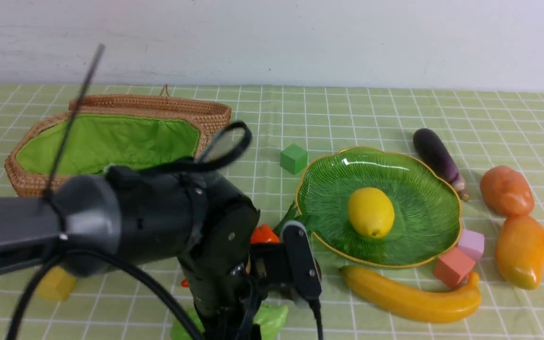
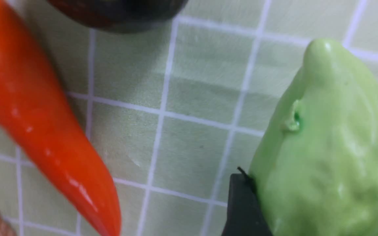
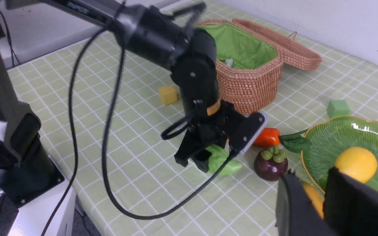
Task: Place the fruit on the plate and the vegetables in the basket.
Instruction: Take a chayote with your left arm and place it on the basket on the left.
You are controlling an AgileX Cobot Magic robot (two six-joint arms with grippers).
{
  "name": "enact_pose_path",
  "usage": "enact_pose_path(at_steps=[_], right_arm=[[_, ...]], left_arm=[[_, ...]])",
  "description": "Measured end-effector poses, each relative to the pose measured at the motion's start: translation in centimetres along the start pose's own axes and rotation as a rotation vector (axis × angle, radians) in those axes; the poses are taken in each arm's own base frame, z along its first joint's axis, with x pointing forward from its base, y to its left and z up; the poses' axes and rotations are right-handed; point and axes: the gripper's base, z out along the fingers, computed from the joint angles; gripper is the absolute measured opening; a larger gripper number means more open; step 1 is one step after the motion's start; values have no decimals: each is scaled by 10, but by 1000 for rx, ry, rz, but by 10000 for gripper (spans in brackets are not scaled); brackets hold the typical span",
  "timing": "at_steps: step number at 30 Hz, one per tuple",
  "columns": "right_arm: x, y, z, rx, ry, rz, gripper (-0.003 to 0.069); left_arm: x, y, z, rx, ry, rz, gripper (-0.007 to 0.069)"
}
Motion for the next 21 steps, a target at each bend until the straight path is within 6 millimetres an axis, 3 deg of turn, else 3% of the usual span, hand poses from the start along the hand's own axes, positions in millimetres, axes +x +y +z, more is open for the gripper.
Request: enact_pose_path(at_steps=[1, 4, 5, 6, 10, 16, 18, 21], right_arm=[[0, 0, 0, 4, 2, 2, 165], [1, -3, 0, 32, 15, 3, 167], [1, -3, 0, 34, 15, 3, 167], [0, -4, 0, 48, 2, 2, 168], [-8, -8, -1, 89, -87, -1, 169], [-14, -11, -2, 120, -157, -2, 170], [-14, -11, -2, 121, -158, -2, 170], [-15, -13, 1, 120, -150, 3, 170]], left_arm=[[0, 0, -3, -4, -7, -6, 424], [-3, 2, -58, -70, -158, -146, 424], [-3, 2, -64, -81, -175, -161, 424], [0, 8, -87, -144, -235, -216, 424], [16, 35, -126, -322, -342, -368, 424], [51, 93, -135, -527, -380, -554, 424], [57, 104, -132, -555, -388, -573, 424], [73, 137, -117, -616, -403, -625, 424]])
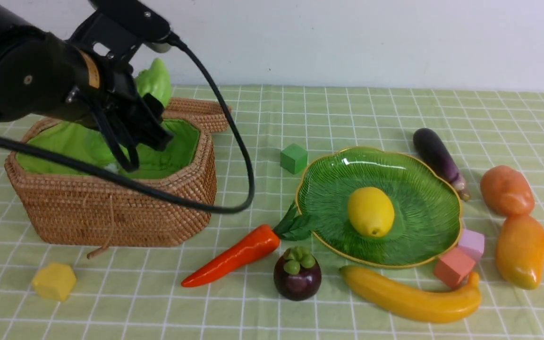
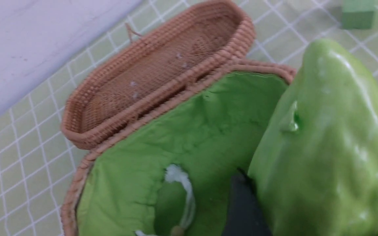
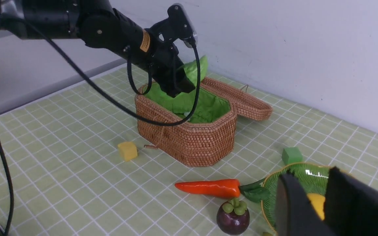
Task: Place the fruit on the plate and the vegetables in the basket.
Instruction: Take a chayote with your left arm and place it on the basket on the left.
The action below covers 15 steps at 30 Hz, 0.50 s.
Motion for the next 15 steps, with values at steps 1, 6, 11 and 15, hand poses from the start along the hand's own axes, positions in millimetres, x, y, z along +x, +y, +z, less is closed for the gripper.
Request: enact_pose_path(at_steps=[1, 6, 11, 15], right_arm=[[0, 0, 0, -1, 3, 1, 170], [2, -1, 3, -12, 34, 5, 170], [3, -1, 5, -19, 53, 7, 170], [3, -1, 5, -20, 55, 8, 170]], left_arm=[[1, 3, 3, -6, 0, -6, 424], [17, 27, 28, -59, 41, -68, 424], [20, 31, 34, -69, 47, -74, 526], [20, 31, 34, -70, 44, -70, 636]])
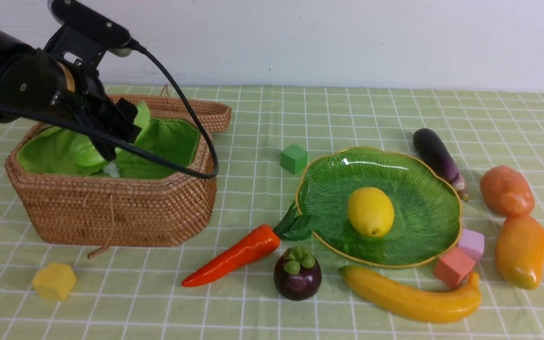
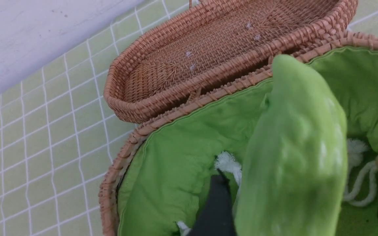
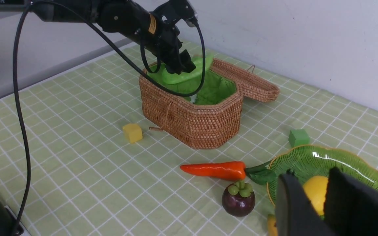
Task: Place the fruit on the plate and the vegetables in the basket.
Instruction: Take a chayote with your left arm and place it on the basket on the left, then use the left arm to grab a carrot and put it into the left basket
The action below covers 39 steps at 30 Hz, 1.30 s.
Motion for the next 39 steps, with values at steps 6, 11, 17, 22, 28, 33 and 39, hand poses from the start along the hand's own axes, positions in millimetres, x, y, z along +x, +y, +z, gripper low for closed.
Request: enact_pose_path(at_steps=[6, 11, 17, 22, 28, 33, 39], right_arm=[[1, 0, 0, -5, 10, 0, 170], [3, 0, 0, -3, 28, -4, 171], [4, 0, 0, -1, 43, -8, 176], [10, 2, -1, -26, 107, -8, 178], [13, 4, -1, -40, 148, -9, 181], [13, 4, -1, -39, 148, -10, 185], [13, 4, -1, -39, 148, -10, 191]], left_arm=[[3, -1, -8, 29, 52, -104, 626], [2, -8, -33, 141, 100, -432, 414], [3, -67, -60, 441, 241, -198, -5], [0, -129, -76, 670, 240, 58, -13], [13, -161, -39, 699, 343, 101, 1], [23, -168, -3, 611, 348, 189, 143], [28, -171, 22, 530, 300, 285, 374]])
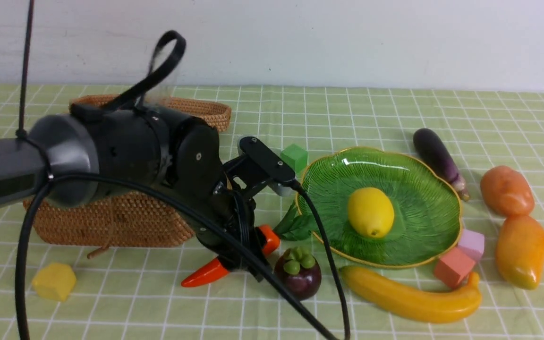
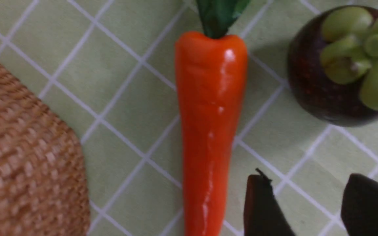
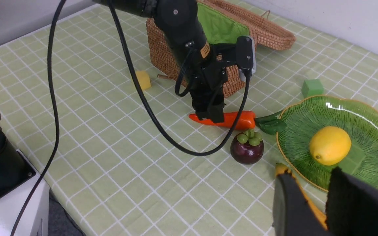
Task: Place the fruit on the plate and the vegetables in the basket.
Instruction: Use the left arm to grab a carrot and put it into the left basket
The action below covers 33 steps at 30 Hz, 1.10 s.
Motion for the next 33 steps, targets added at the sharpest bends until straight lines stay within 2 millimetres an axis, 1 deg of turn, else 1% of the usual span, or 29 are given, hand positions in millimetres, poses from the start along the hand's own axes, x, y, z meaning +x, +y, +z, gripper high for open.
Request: enact_pose_path(at_steps=[3, 9, 12, 15, 19, 20, 21, 26, 29, 32, 33], right_arm=[[0, 0, 0, 0, 0, 0, 192], [0, 0, 0, 0, 0, 0, 198], [0, 0, 0, 0, 0, 1, 202], [0, 0, 0, 0, 0, 14, 203], [0, 0, 0, 2, 1, 26, 205], [0, -1, 0, 10, 4, 28, 206], [1, -1, 0, 16, 7, 30, 206], [3, -6, 0, 71, 29, 35, 208], [3, -7, 0, 80, 32, 44, 211], [3, -7, 0, 80, 32, 47, 212], [3, -7, 0, 80, 32, 47, 212]], left_arm=[[-1, 4, 11, -34, -4, 39, 417], [3, 9, 38, -79, 30, 88, 414], [5, 10, 48, -95, 48, 91, 399], [7, 11, 55, -106, 57, 70, 381], [9, 11, 61, -106, 77, 31, 311], [9, 12, 61, -108, 78, 25, 279], [9, 12, 60, -107, 81, 23, 272], [10, 12, 59, -106, 100, 14, 272], [6, 7, 46, -107, 88, 22, 272], [-3, -2, 22, -113, 26, 45, 272], [-5, -5, 19, -112, 16, 49, 272]])
